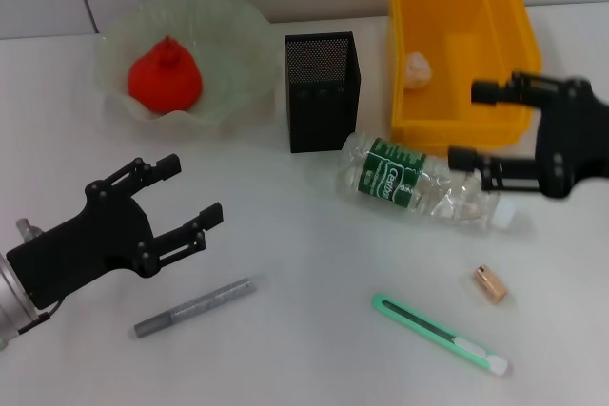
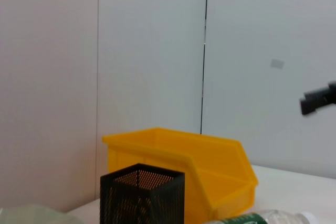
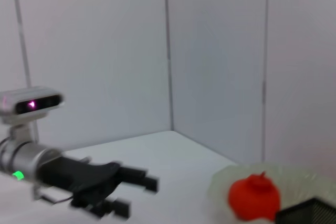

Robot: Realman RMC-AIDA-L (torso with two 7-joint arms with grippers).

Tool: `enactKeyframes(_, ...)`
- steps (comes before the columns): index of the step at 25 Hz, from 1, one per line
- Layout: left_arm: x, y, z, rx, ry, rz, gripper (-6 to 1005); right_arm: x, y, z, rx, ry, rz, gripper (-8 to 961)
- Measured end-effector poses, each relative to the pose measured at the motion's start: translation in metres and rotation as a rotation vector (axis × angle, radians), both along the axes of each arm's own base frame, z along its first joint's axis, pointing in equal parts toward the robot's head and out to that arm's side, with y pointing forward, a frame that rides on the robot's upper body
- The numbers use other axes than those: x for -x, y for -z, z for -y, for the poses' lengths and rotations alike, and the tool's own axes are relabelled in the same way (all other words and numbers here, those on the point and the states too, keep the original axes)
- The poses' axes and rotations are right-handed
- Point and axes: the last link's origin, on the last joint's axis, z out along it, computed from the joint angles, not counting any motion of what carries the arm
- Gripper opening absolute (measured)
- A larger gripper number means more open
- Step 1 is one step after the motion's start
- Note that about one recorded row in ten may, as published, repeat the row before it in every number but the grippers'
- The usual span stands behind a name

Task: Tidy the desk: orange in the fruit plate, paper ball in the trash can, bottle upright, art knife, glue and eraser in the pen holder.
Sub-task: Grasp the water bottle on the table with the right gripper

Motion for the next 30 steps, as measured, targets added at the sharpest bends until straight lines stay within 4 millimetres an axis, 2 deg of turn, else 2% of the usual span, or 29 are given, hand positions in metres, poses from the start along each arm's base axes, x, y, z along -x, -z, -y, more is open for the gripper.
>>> enactKeyframes(7,-0.013,-0.008,-0.008,0.001,0.051,0.008,815,-0.047,0.031,0.039,0.035,-0.019,-0.095,816)
enactKeyframes(11,-0.03,-0.013,-0.016,0.023,0.106,0.0,815,-0.056,0.038,0.051,0.026,-0.025,-0.133,816)
enactKeyframes(12,-0.041,-0.015,-0.022,0.038,0.138,-0.024,815,-0.061,0.044,0.058,0.026,-0.018,-0.152,816)
enactKeyframes(13,-0.041,-0.015,-0.022,0.038,0.138,-0.024,815,-0.061,0.044,0.058,0.026,-0.018,-0.152,816)
enactKeyframes(16,-0.059,-0.018,-0.031,0.066,0.196,-0.096,815,-0.069,0.054,0.07,0.024,-0.017,-0.153,816)
enactKeyframes(17,-0.077,-0.016,-0.039,0.088,0.254,-0.162,815,-0.072,0.059,0.076,0.033,-0.012,-0.152,816)
enactKeyframes(18,-0.077,-0.016,-0.039,0.088,0.254,-0.162,814,-0.072,0.059,0.076,0.033,-0.012,-0.152,815)
enactKeyframes(19,-0.095,-0.014,-0.044,0.103,0.306,-0.213,814,-0.075,0.064,0.081,0.048,0.0,-0.154,815)
enactKeyframes(20,-0.095,-0.014,-0.044,0.103,0.306,-0.213,814,-0.075,0.064,0.081,0.048,0.0,-0.154,815)
enactKeyframes(22,-0.116,-0.011,-0.051,0.114,0.362,-0.285,814,-0.078,0.069,0.087,0.079,0.009,-0.146,815)
enactKeyframes(25,-0.142,-0.001,-0.056,0.135,0.434,-0.369,814,-0.079,0.073,0.091,0.088,0.005,-0.14,815)
enactKeyframes(27,-0.166,0.013,-0.06,0.161,0.509,-0.445,815,-0.082,0.079,0.098,0.073,-0.011,-0.136,815)
enactKeyframes(28,-0.166,0.013,-0.06,0.161,0.509,-0.445,815,-0.082,0.079,0.098,0.073,-0.011,-0.136,815)
enactKeyframes(30,-0.179,0.022,-0.062,0.176,0.546,-0.491,815,-0.082,0.08,0.1,0.066,-0.016,-0.135,815)
